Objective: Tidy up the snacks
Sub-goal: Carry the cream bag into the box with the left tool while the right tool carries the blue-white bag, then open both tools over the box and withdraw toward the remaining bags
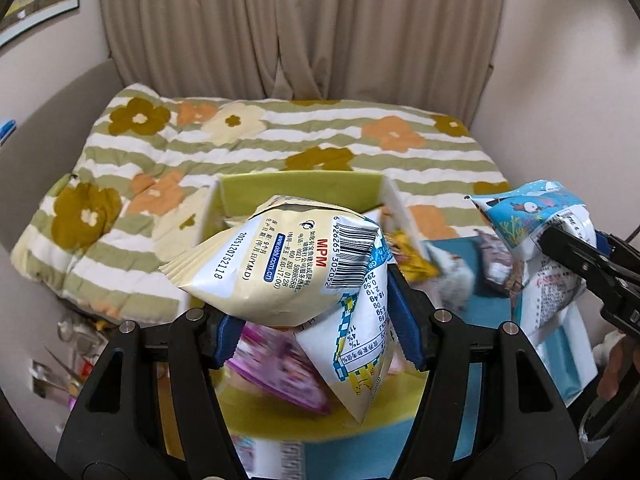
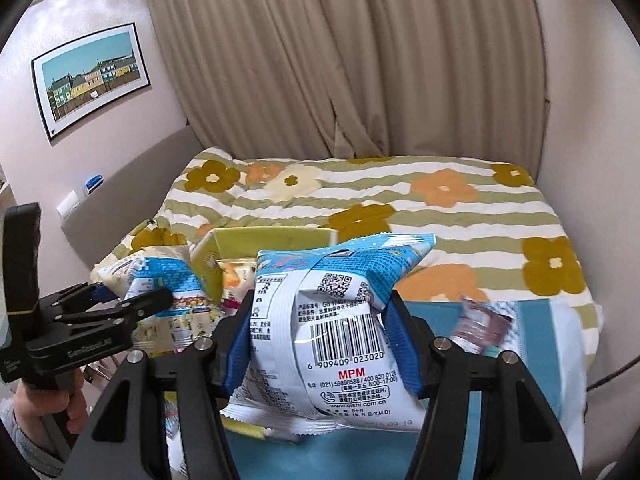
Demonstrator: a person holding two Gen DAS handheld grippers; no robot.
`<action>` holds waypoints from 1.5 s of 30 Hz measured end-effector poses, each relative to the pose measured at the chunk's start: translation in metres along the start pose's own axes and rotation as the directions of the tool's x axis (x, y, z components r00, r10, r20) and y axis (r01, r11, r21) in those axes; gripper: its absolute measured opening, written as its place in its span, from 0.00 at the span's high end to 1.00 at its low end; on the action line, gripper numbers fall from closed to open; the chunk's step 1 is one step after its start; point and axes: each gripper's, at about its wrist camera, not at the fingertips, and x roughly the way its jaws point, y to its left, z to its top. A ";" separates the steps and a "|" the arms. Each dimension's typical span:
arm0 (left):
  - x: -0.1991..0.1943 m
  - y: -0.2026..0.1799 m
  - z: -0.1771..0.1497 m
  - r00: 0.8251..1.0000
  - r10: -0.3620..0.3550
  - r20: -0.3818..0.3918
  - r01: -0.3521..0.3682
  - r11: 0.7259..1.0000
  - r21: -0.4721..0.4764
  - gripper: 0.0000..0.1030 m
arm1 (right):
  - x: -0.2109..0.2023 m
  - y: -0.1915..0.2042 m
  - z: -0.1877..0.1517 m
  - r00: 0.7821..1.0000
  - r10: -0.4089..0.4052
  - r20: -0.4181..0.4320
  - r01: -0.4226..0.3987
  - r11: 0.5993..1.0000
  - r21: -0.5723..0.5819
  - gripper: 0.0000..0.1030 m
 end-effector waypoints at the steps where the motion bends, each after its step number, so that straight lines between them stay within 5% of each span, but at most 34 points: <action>1: 0.007 0.006 0.004 1.000 -0.004 -0.011 0.004 1.000 0.009 0.41 | 0.007 0.006 0.002 1.000 0.002 -0.006 -0.002 1.000 0.001 0.45; 4: 0.027 0.021 0.012 0.999 -0.013 -0.040 0.014 0.999 0.039 0.40 | 0.024 0.023 0.008 1.000 -0.004 -0.023 0.004 1.000 0.007 0.45; 5: 0.035 0.026 0.015 0.998 -0.022 -0.052 0.024 0.998 0.050 0.33 | 0.030 0.028 0.010 1.000 -0.008 -0.030 0.008 1.000 0.010 0.45; 7: 0.045 0.030 0.019 0.998 -0.022 -0.066 0.026 0.997 0.068 0.03 | 0.040 0.035 0.012 0.999 -0.017 -0.042 0.018 1.000 0.018 0.45; 8: 0.048 0.032 0.020 0.998 -0.010 -0.061 0.014 0.997 0.078 0.00 | 0.043 0.037 0.012 0.999 -0.022 -0.047 0.023 1.000 0.021 0.45; 12: 0.056 0.045 0.018 0.997 -0.006 -0.075 0.013 0.994 0.106 0.00 | 0.055 0.041 0.011 0.997 -0.035 -0.069 0.037 0.999 0.031 0.45; 27: 0.025 0.099 -0.007 0.997 -0.041 -0.065 0.039 0.999 -0.023 0.00 | 0.070 0.075 -0.009 0.997 0.037 -0.063 -0.037 0.999 0.005 0.44; 29: 0.025 0.100 -0.010 0.997 -0.045 -0.069 0.043 0.999 -0.029 0.00 | 0.076 0.078 -0.014 0.997 0.042 -0.070 -0.042 0.999 0.009 0.39; 31: 0.024 0.100 -0.013 0.996 -0.045 -0.074 0.043 0.999 -0.030 0.00 | 0.081 0.081 -0.019 0.996 0.038 -0.082 -0.037 0.999 0.013 0.08; 32: 0.024 0.101 -0.015 0.996 -0.046 -0.079 0.044 0.999 -0.031 0.00 | 0.081 0.082 -0.023 0.996 0.041 -0.076 -0.040 0.999 0.009 0.02; 45: 0.023 0.098 -0.026 0.994 -0.050 -0.094 0.047 0.998 -0.028 0.00 | 0.068 0.087 -0.037 0.998 -0.011 -0.064 0.008 0.999 -0.036 0.00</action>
